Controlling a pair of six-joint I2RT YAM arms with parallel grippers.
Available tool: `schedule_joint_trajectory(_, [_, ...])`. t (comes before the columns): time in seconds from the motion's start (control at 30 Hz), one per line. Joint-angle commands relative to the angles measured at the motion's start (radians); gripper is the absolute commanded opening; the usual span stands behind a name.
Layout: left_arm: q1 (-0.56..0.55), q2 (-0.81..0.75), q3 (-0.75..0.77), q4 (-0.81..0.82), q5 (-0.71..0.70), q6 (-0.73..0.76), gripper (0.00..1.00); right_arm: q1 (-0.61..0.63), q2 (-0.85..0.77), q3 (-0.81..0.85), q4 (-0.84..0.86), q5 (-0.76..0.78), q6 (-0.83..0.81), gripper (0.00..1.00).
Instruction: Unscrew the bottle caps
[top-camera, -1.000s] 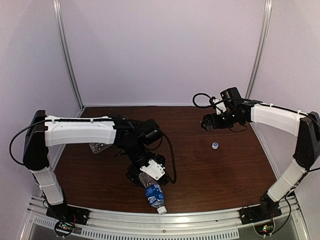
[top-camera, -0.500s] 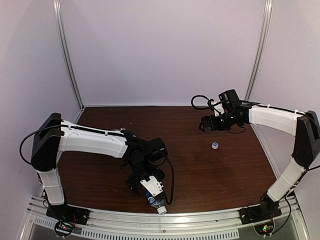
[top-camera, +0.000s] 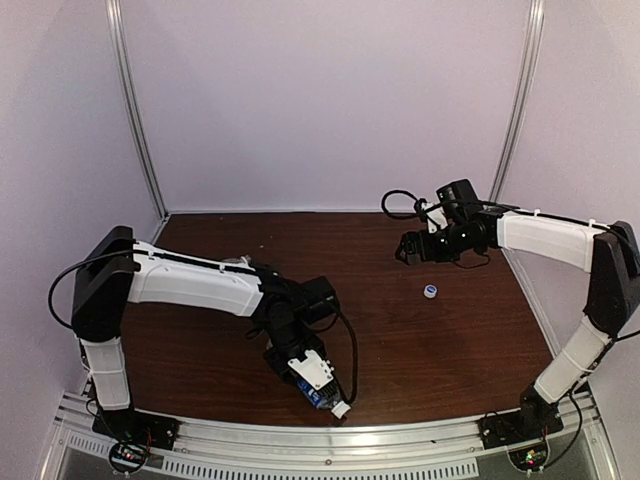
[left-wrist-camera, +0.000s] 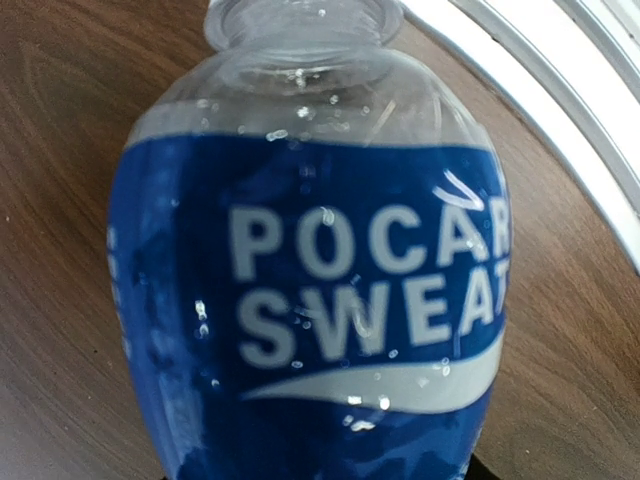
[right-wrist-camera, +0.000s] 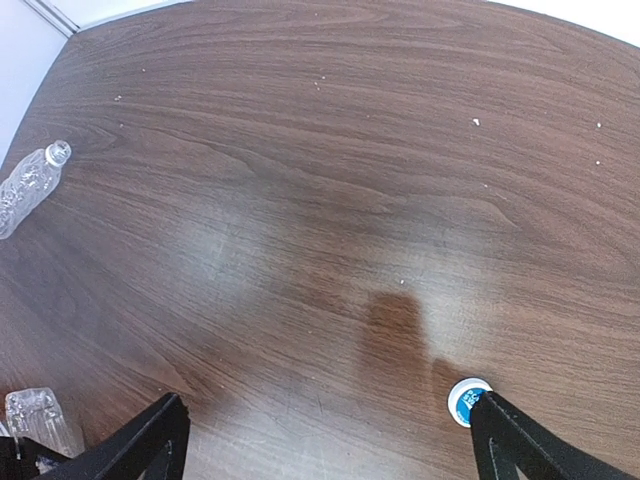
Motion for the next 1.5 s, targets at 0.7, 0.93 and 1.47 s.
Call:
schedule_joint_trajectory(0.7, [0.361, -0.329, 0.294, -0.071, 0.189, -0.64, 0.5, 0.278, -0.231, 0.06, 0.46, -0.383, 0.272, 0.9])
schedule_joint_trajectory(0.93, [0.375, -0.346, 0.301, -0.047, 0.159, -0.665, 0.5, 0.344, -0.194, 0.145, 0.201, -0.237, 0.16, 0.85])
schedule_joint_trajectory(1.47, [0.375, -0.365, 0.292, -0.044, 0.158, -0.651, 0.5, 0.354, -0.121, 0.161, 0.267, -0.33, 0.208, 0.65])
